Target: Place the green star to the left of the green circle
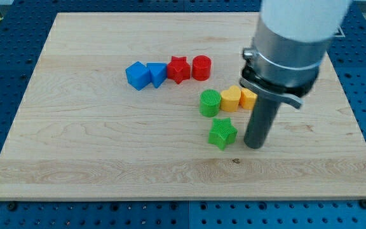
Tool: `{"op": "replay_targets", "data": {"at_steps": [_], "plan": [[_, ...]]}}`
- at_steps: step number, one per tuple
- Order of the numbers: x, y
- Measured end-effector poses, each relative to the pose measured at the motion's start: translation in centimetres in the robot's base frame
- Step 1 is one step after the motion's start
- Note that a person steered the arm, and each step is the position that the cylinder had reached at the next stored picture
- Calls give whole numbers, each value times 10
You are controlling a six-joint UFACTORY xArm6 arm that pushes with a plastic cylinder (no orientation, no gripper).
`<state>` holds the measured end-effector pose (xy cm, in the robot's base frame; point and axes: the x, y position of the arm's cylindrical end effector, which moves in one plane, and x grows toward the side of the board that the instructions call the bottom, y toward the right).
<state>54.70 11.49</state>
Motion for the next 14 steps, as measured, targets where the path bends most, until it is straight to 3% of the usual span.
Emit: {"op": "replay_targets", "data": {"at_steps": [5, 7, 8, 10, 14], "plan": [[-2, -91], [23, -39], [1, -42], [-25, -105], [-34, -106]]}}
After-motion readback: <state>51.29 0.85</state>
